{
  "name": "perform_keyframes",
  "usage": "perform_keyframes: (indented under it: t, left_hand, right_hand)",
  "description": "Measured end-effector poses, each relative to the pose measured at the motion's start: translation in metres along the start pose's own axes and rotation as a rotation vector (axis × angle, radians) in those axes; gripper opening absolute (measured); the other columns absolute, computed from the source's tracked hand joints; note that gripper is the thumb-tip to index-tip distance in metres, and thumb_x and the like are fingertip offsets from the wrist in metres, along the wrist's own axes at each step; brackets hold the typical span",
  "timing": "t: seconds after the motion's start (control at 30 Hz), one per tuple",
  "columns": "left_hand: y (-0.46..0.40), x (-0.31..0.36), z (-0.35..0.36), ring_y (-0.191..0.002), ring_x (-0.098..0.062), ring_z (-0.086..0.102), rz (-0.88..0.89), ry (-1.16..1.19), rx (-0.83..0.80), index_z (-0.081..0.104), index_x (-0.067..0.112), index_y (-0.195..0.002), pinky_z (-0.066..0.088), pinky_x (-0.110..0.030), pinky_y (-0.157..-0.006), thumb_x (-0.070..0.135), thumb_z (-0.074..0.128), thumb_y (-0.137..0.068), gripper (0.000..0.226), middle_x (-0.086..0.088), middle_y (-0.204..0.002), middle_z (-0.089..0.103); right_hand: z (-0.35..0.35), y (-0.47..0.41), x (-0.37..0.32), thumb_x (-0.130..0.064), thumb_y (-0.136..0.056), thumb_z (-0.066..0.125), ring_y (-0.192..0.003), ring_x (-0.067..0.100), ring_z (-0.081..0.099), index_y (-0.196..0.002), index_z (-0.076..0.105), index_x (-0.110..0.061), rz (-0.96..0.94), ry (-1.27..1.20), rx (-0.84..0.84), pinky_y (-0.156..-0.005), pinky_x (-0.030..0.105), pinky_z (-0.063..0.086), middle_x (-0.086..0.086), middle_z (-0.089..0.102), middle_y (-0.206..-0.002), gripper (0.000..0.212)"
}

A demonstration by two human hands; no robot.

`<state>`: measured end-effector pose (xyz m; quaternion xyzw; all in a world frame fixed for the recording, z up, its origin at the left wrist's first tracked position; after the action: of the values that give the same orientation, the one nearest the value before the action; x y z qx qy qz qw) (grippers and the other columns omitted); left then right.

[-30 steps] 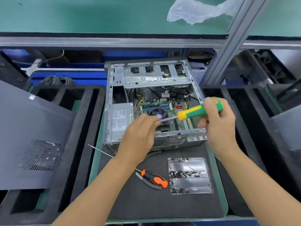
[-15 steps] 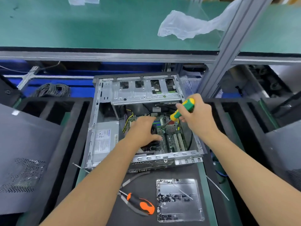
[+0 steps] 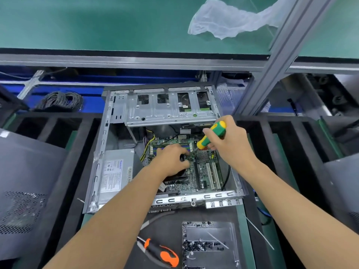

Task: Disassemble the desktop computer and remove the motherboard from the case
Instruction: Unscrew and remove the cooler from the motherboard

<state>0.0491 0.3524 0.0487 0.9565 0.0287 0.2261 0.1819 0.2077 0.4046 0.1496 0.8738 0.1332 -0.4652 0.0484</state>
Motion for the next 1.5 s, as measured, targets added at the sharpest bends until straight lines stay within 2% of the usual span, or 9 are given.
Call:
perform_keyframes:
  t: [0.2, 0.6, 0.8, 1.03, 1.13, 1.2, 1.33, 1.43, 1.5]
  left_hand:
    - [-0.001, 0.000, -0.001, -0.115, -0.026, 0.049, 0.011, 0.025, 0.039, 0.062, 0.025, -0.125, 0.033, -0.055, -0.102, 0.039, 0.055, -0.093, 0.036, -0.002, -0.123, 0.053]
    - [-0.002, 0.003, -0.003, -0.107, -0.028, 0.053, 0.012, -0.025, 0.095, 0.067, 0.021, -0.115, 0.038, -0.048, -0.091, 0.034, 0.049, -0.095, 0.030, -0.004, -0.113, 0.058]
    - [-0.001, 0.009, -0.006, -0.099, -0.030, 0.055, 0.017, -0.067, 0.077, 0.066, 0.013, -0.097, 0.043, -0.046, -0.088, 0.033, 0.050, -0.096, 0.026, -0.007, -0.105, 0.057]
    - [-0.002, 0.012, -0.005, -0.097, -0.031, 0.055, 0.021, -0.120, 0.053, 0.060, 0.010, -0.088, 0.045, -0.045, -0.086, 0.031, 0.049, -0.097, 0.025, -0.007, -0.102, 0.055]
    - [-0.002, 0.010, -0.004, -0.099, -0.033, 0.055, 0.039, -0.065, 0.066, 0.064, 0.008, -0.096, 0.046, -0.045, -0.087, 0.032, 0.050, -0.097, 0.028, -0.010, -0.106, 0.056]
    - [-0.002, 0.006, -0.002, -0.109, -0.032, 0.053, 0.053, -0.038, 0.061, 0.062, 0.012, -0.116, 0.044, -0.045, -0.093, 0.045, 0.055, -0.094, 0.040, -0.009, -0.115, 0.056]
    - [0.005, -0.018, 0.012, -0.134, -0.027, 0.033, -0.073, -0.091, -0.059, 0.032, 0.022, -0.146, 0.025, -0.055, -0.108, 0.086, 0.060, -0.059, 0.112, -0.001, -0.146, 0.040]
    - [0.006, -0.023, 0.017, -0.134, -0.026, 0.028, -0.094, -0.153, -0.103, 0.028, 0.022, -0.146, 0.022, -0.052, -0.105, 0.094, 0.054, -0.051, 0.122, 0.000, -0.147, 0.034]
    - [0.005, -0.021, 0.018, -0.133, -0.028, 0.027, -0.092, -0.193, -0.109, 0.025, 0.020, -0.148, 0.022, -0.053, -0.106, 0.093, 0.053, -0.054, 0.122, -0.002, -0.147, 0.031]
  right_hand:
    - [0.006, 0.000, -0.020, -0.045, -0.087, 0.068, -0.064, 0.018, 0.067, -0.099, 0.045, -0.022, -0.151, 0.144, -0.032, -0.060, 0.044, 0.056, 0.000, 0.065, -0.074, 0.035]
    - [0.011, -0.002, -0.035, -0.048, -0.087, 0.065, -0.060, 0.017, 0.059, -0.100, 0.044, -0.024, -0.218, 0.270, -0.073, -0.055, 0.039, 0.052, -0.003, 0.059, -0.071, 0.035]
    - [0.020, -0.005, -0.061, -0.045, -0.089, 0.065, -0.066, 0.027, 0.054, -0.102, 0.045, -0.019, -0.340, 0.529, -0.176, -0.053, 0.031, 0.034, 0.003, 0.054, -0.070, 0.035]
    - [0.031, -0.020, -0.081, -0.084, -0.077, 0.041, -0.071, 0.026, 0.037, -0.084, 0.037, -0.014, -0.291, 0.925, -0.280, -0.059, 0.035, 0.034, 0.000, 0.026, -0.065, 0.070]
    - [0.039, -0.029, -0.087, -0.076, -0.085, 0.042, -0.075, 0.026, 0.039, -0.078, 0.037, -0.011, -0.248, 0.975, -0.316, -0.061, 0.036, 0.033, 0.000, 0.024, -0.068, 0.066]
    - [0.046, -0.032, -0.091, -0.063, -0.090, 0.052, -0.079, 0.027, 0.039, -0.090, 0.047, -0.011, -0.264, 0.974, -0.359, -0.064, 0.037, 0.035, 0.000, 0.023, -0.069, 0.052]
    - [0.059, -0.028, -0.095, -0.046, -0.091, 0.062, -0.077, 0.028, 0.040, -0.109, 0.053, -0.011, -0.358, 0.937, -0.504, -0.053, 0.032, 0.027, -0.001, 0.025, -0.072, 0.041]
    - [0.066, -0.021, -0.096, -0.038, -0.092, 0.064, -0.064, 0.020, 0.044, -0.107, 0.046, -0.019, -0.408, 0.934, -0.653, -0.048, 0.030, 0.025, -0.004, 0.030, -0.075, 0.030]
    - [0.069, -0.022, -0.094, -0.029, -0.092, 0.064, -0.068, 0.018, 0.051, -0.102, 0.044, -0.024, -0.407, 0.911, -0.748, -0.050, 0.032, 0.032, -0.005, 0.037, -0.081, 0.023]
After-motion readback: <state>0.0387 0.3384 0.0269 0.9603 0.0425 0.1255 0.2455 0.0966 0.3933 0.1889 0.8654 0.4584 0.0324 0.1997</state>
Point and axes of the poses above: each hand's wrist, its own y-axis away from the middle knuckle, its own z-axis out of the palm, x = y × z, the point moved 8 cm from there along -y, towards the middle knuckle
